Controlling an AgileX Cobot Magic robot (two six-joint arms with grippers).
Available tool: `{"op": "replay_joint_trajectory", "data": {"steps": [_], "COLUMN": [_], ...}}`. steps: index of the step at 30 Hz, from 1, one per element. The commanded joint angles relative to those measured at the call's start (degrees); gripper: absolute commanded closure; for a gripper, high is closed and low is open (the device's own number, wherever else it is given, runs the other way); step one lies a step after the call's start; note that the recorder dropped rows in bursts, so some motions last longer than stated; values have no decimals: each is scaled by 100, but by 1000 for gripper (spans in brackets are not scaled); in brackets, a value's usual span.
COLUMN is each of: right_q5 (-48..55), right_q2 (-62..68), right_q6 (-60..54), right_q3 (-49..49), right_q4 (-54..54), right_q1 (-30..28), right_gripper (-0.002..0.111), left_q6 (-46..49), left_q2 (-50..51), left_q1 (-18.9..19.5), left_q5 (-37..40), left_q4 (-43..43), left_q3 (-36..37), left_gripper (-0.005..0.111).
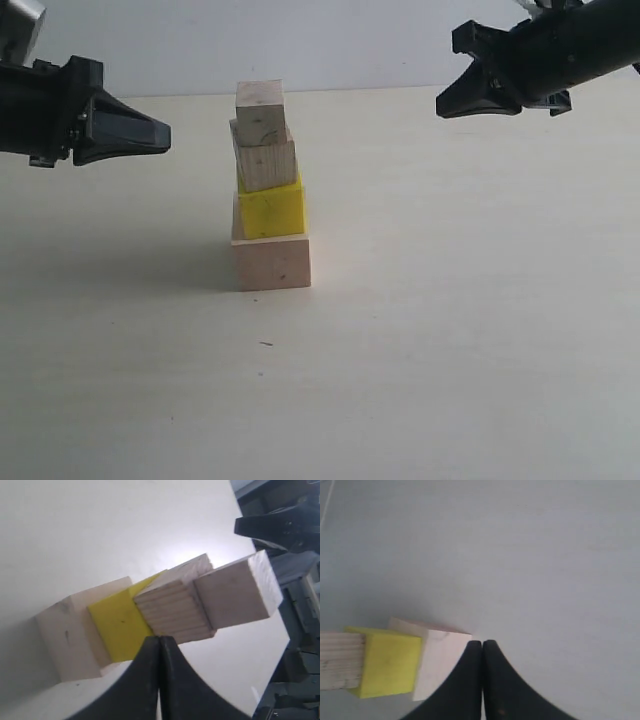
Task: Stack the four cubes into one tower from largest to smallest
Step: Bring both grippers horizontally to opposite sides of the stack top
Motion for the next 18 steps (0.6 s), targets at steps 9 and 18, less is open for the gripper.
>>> {"op": "replay_joint_trajectory", "data": {"steps": [9,18], "right_q5": [228,519], "right_q2": [-33,232], "right_q6": [-385,-871], "right_q3": [43,240], "right_q4": [369,1265], "right_q1": [899,939], "right_gripper": [108,108], "left_q6": [1005,1092], "left_q2": [952,952], "left_q1": [14,14], "left_q5": [920,969], "left_q4": [-1135,-1147], "left_q3": [-43,-43], "left_gripper": [107,107]}}
